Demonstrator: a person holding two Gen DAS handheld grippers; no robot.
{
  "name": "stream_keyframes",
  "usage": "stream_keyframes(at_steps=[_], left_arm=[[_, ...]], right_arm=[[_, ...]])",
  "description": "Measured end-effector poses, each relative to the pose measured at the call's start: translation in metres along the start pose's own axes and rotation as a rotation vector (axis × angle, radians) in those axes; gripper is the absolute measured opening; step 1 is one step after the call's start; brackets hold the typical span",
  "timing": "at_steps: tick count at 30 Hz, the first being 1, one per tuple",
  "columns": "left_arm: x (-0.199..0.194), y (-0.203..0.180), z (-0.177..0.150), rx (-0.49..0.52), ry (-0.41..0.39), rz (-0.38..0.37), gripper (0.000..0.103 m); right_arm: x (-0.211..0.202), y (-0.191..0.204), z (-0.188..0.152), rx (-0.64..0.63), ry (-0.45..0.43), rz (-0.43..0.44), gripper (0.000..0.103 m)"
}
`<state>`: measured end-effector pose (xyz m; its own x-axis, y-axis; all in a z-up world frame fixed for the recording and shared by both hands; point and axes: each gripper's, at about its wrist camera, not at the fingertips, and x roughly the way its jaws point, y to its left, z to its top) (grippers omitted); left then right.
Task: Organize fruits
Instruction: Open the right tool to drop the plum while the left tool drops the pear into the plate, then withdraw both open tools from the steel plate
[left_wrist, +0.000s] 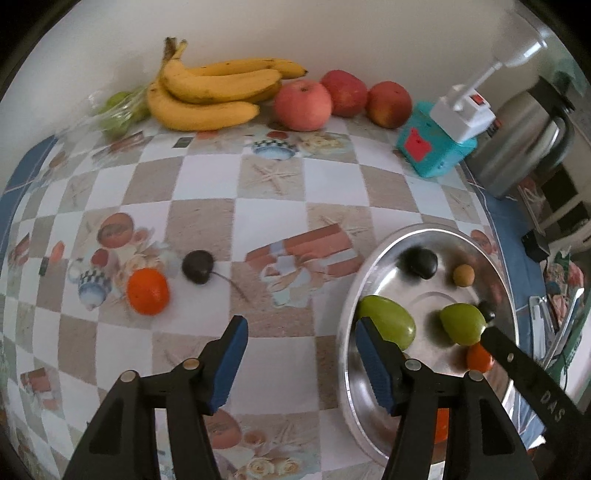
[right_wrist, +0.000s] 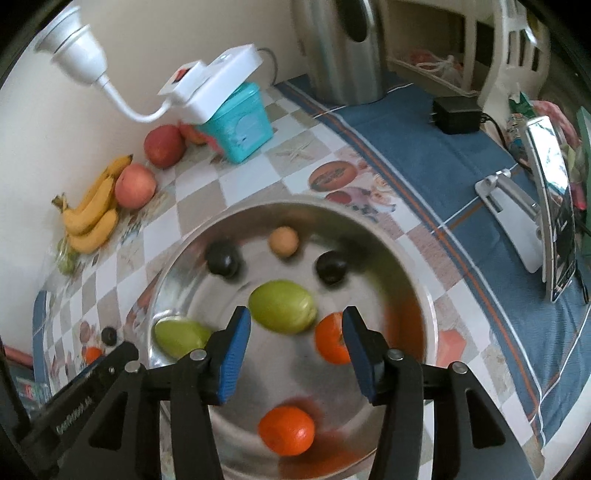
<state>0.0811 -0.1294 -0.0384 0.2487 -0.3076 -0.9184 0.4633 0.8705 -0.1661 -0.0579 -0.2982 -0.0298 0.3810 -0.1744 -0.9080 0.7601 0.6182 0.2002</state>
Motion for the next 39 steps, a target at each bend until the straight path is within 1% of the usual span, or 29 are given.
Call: stream_keyframes(at_steps=[5,11,17,21,26,28,32,34,38,39], left_arm=[[-0.008,0.014,0.001,-0.044,0.001,0.014,0.064],[-0.017,0.029,0.003,-0.082,-0.009,0.03,0.064],[-0.025,0.04,0.003,-0.11,-0.022,0.039,0.064],[-0.028,0.042,0.003,-0.115,-0.029,0.039,0.064],[-0.025,0.04,0.003,-0.109,-0.016,0.043,0.065],[-0.024,0.04,0.002,-0.106,-0.012,0.047,0.067],[-0.023,0.041,0.002,-0.108,-0.013,0.054,0.069],[-0.022,0.042,0.002,-0.109,-0.013,0.064,0.071],[-0.021,0.045,0.002,-0.109,-0.012,0.079,0.072],[-0.021,0.045,0.002,-0.108,-0.013,0.082,0.073]], right_arm=[[-0.004,0.016,-0.008,-0.041,0.026,0.015,0.053],[-0.012,0.038,-0.014,-0.102,0.026,0.035,0.053],[-0.02,0.049,-0.018,-0.136,0.021,0.043,0.053],[-0.024,0.055,-0.018,-0.154,0.013,0.049,0.053],[-0.023,0.056,-0.018,-0.158,0.014,0.045,0.053],[-0.022,0.055,-0.018,-0.158,0.015,0.037,0.056],[-0.017,0.055,-0.019,-0.169,0.021,0.017,0.058],[-0.017,0.055,-0.019,-0.168,0.021,0.015,0.067],[-0.017,0.055,-0.019,-0.175,0.009,0.011,0.068],[-0.017,0.055,-0.019,-0.175,0.008,0.011,0.075]])
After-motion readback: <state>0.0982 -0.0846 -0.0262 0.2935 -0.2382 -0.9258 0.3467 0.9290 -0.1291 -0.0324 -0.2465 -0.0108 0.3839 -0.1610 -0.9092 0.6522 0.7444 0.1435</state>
